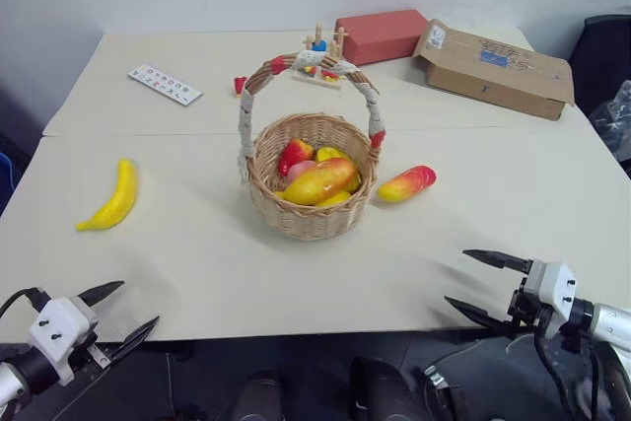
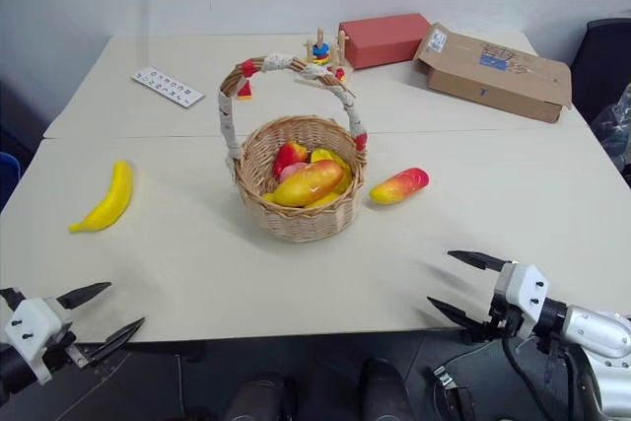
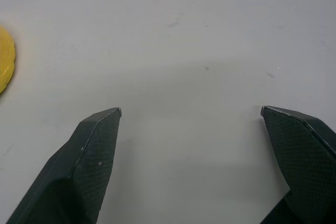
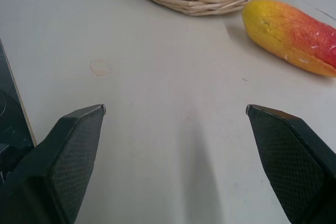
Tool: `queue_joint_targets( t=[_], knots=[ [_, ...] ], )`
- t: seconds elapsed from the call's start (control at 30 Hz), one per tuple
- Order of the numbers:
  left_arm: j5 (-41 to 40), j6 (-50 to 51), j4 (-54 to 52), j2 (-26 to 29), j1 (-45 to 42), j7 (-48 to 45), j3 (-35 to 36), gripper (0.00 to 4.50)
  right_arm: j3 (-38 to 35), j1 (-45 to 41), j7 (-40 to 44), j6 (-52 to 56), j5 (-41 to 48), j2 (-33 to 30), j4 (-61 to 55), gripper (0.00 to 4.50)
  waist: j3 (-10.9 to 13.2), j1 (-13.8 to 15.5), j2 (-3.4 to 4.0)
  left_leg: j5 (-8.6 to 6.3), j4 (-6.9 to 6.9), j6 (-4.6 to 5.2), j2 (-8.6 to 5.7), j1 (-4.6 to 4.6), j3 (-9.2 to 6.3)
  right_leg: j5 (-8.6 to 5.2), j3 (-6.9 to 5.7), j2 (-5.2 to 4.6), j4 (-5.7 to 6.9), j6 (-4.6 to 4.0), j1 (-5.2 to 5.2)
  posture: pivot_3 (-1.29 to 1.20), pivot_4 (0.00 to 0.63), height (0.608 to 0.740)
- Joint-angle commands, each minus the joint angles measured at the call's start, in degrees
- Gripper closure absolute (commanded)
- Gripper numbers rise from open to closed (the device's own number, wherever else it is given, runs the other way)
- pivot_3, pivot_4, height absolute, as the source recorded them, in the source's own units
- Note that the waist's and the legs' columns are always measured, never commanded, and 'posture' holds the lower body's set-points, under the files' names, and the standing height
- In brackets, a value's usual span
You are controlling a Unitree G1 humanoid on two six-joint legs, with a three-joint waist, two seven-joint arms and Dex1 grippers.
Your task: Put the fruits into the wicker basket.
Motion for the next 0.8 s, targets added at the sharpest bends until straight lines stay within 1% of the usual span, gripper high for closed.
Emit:
queue_joint_targets(
  t=[0.03,0.13,0.3,0.4,0.47,0.63,0.8],
  knots=[
    [-0.2,0.0,-2.3,-0.3,1.2,1.0,1.2,0.0,-0.3,-0.2,1.0,-1.9,0.6,0.6,1.3,0.02,0.0,0.0,0.0,0.0,0.01,0.0,0.0,0.0,0.03,0.0,0.0,0.0,0.01,0.0,0.0,0.0,0.15,0.74],
    [-3.2,3.0,-4.1,-0.9,1.3,1.2,1.6,0.0,-0.2,-0.8,1.6,-2.3,0.6,0.7,2.3,0.02,0.0,0.0,0.0,0.0,0.02,0.0,0.01,0.03,0.07,0.0,0.02,-0.02,0.06,0.0,0.0,0.0,0.15,0.74],
    [-4.2,4.5,-5.3,-1.3,2.2,1.2,2.8,0.0,0.4,-1.9,2.0,-2.2,0.7,0.9,2.9,0.02,0.0,-0.1,0.0,0.01,0.03,-0.01,0.02,0.06,0.08,0.01,0.03,0.03,0.1,-0.02,0.0,0.0,0.15,0.74],
    [-5.4,5.3,-6.0,-0.8,3.7,-0.4,3.5,0.0,0.6,-2.5,1.3,-0.9,1.4,1.9,2.6,0.02,0.0,-0.2,-0.01,0.01,0.03,-0.03,0.02,0.09,0.09,0.03,0.03,0.06,0.1,-0.05,-0.01,0.0,0.15,0.74],
    [-7.0,6.9,-6.4,-0.1,3.6,-0.6,4.8,0.0,1.1,-2.7,1.4,-0.3,1.5,2.2,1.6,0.02,0.0,-0.1,-0.01,0.01,0.03,-0.03,0.02,0.1,0.09,0.03,0.03,0.05,0.11,-0.06,-0.01,0.0,0.15,0.74],
    [-8.9,10.4,-7.8,1.0,2.6,0.0,7.1,0.0,2.2,-4.6,-2.0,4.6,2.7,3.4,-2.6,0.02,0.0,-0.1,0.0,0.02,0.07,-0.04,0.03,0.1,0.03,0.06,0.04,0.04,0.14,-0.11,-0.02,0.0,0.15,0.74],
    [-10.9,13.9,-11.2,-0.6,3.2,2.2,9.1,0.0,3.0,-4.1,-1.2,8.2,3.3,2.7,-6.2,0.02,0.0,0.0,-0.03,0.02,0.07,-0.03,0.03,0.07,0.01,0.07,0.04,0.03,0.14,-0.12,-0.03,0.0,0.15,0.74]
  ],
)
